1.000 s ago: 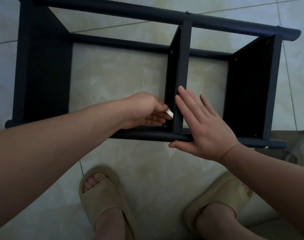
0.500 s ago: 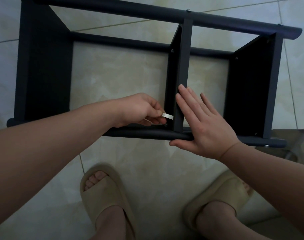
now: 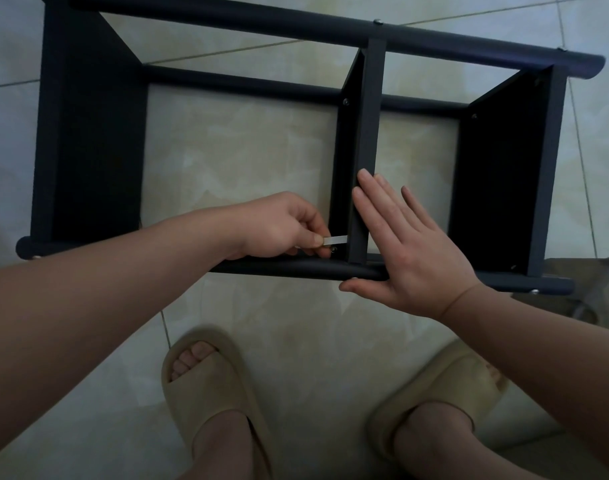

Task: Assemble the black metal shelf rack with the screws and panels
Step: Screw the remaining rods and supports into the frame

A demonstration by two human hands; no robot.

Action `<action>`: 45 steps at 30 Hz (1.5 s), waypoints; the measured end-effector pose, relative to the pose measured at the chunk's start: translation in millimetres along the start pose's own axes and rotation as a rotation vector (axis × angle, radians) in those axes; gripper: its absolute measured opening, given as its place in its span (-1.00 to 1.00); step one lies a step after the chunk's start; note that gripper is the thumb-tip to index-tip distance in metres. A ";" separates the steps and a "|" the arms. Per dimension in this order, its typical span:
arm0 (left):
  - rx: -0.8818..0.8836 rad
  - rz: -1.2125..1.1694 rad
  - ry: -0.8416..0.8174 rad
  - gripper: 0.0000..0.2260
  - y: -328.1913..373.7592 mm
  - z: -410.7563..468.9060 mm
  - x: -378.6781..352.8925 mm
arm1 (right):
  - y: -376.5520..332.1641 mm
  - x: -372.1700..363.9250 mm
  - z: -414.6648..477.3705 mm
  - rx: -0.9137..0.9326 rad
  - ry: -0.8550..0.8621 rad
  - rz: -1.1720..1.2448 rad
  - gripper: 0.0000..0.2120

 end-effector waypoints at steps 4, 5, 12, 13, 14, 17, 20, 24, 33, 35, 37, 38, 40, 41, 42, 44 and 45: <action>-0.003 0.058 0.002 -0.92 0.3 -1.3 -0.2 | 0.1 0.0 -0.1 -0.003 -0.009 0.004 -0.01; 0.003 0.071 -0.001 -0.92 -0.4 -1.3 0.0 | 0.0 0.2 0.0 -0.003 -0.008 0.007 -0.01; 0.027 0.123 0.080 -0.87 -3.0 3.6 5.8 | -0.1 1.5 0.0 -0.003 0.003 0.010 -0.01; 0.019 0.173 0.119 -0.85 -1.4 3.5 10.6 | 0.0 1.5 0.0 -0.004 0.003 0.012 -0.01; 0.004 0.245 0.161 -0.83 1.6 3.3 15.9 | -0.1 1.4 0.1 -0.004 0.002 0.013 -0.01; -0.061 0.354 0.241 -0.85 12.7 1.8 25.6 | -0.7 1.1 0.3 -0.001 0.004 0.016 -0.01; -0.094 0.149 0.215 -0.88 14.6 5.1 24.4 | -0.5 1.1 -0.1 -0.002 0.001 0.017 -0.01; -0.001 -0.309 0.097 -0.94 0.6 11.7 7.8 | -0.6 1.0 0.2 -0.001 -0.003 0.015 -0.01; 0.090 -0.426 0.277 -0.76 -8.8 17.2 13.7 | -0.5 1.3 0.3 -0.010 -0.017 0.025 -0.01; 0.086 -0.477 0.269 -0.79 -7.9 17.6 12.5 | -0.7 1.2 0.4 -0.008 -0.018 0.021 0.00; 0.085 -0.511 0.252 -0.84 -5.5 17.5 10.3 | -0.7 1.4 0.4 -0.007 -0.014 0.018 0.00; 0.089 -0.525 0.245 -0.85 -4.6 17.6 9.3 | -0.6 1.6 0.4 -0.008 -0.011 0.019 0.00; 0.099 -0.543 0.237 -0.86 -3.7 17.9 8.1 | -0.6 1.8 0.5 -0.009 -0.009 0.020 0.00; 0.103 -0.543 0.235 -0.86 -3.4 17.8 7.7 | -0.6 1.8 0.4 -0.009 -0.010 0.020 0.00; 0.106 -0.540 0.233 -0.87 -3.4 17.6 7.4 | -0.6 1.7 0.4 -0.009 -0.011 0.019 0.00; 0.112 -0.535 0.236 -0.87 -3.9 17.0 7.4 | -0.6 1.3 0.6 -0.011 -0.017 0.018 0.00; 0.112 -0.534 0.238 -0.87 -4.3 16.8 7.6 | -0.8 1.0 0.8 -0.011 -0.020 0.018 0.00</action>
Point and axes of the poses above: each hand's wrist, its own z-axis towards the middle knuckle, its own x-axis out of the back of the hand, y = z × x, the point moved 7 cm from there along z, towards the middle knuckle, and after that the axes turned 6 degrees about -y, right-handed, at the moved point
